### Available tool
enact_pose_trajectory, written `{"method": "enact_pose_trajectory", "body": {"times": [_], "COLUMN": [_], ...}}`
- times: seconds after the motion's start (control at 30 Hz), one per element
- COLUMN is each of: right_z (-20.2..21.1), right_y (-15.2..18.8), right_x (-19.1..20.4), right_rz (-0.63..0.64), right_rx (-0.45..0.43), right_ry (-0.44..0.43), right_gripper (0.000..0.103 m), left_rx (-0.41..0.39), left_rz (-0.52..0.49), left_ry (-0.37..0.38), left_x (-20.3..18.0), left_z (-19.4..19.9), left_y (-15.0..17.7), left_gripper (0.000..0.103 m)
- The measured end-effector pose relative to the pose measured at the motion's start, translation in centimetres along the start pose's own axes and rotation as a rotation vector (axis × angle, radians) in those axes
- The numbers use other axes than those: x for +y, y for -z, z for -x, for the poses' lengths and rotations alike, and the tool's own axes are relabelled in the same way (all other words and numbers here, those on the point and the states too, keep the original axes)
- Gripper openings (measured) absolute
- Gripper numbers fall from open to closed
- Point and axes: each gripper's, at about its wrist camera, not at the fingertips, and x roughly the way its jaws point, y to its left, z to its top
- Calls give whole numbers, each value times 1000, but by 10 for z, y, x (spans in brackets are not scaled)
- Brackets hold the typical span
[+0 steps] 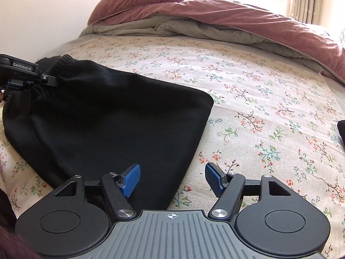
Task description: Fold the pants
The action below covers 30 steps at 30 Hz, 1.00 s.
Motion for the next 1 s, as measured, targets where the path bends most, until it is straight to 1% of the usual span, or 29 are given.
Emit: {"method": "enact_pose_trajectory", "body": {"times": [0.17, 0.3, 0.5, 0.57, 0.67, 0.73, 0.83, 0.93, 1.0], "right_z": [-10, -21, -32, -34, -39, -42, -44, -43, -41], "right_y": [-7, -12, -13, -10, -10, -10, -9, -8, -7], "right_x": [17, 24, 30, 31, 36, 39, 42, 44, 43], "right_rz": [36, 59, 66, 66, 72, 77, 80, 90, 91], "right_rx": [9, 19, 37, 41, 46, 45, 49, 47, 45], "right_ry": [-24, -34, -48, -56, -60, -61, -68, -70, -69], "right_gripper": [68, 68, 68, 68, 68, 72, 73, 74, 75], "left_rx": [5, 7, -14, -7, 2, 19, 53, 17, -26], "left_rz": [39, 96, 127, 143, 136, 123, 114, 114, 95], "left_ry": [-65, -73, -101, -105, -117, -132, -156, -147, -151], "left_x": [43, 75, 101, 109, 115, 117, 123, 123, 120], "left_z": [1, 8, 25, 23, 18, 12, -3, 5, 17], "left_y": [-6, -7, -7, -6, -3, 0, 7, 8, 8], "left_gripper": [37, 37, 37, 37, 37, 38, 42, 49, 61]}}
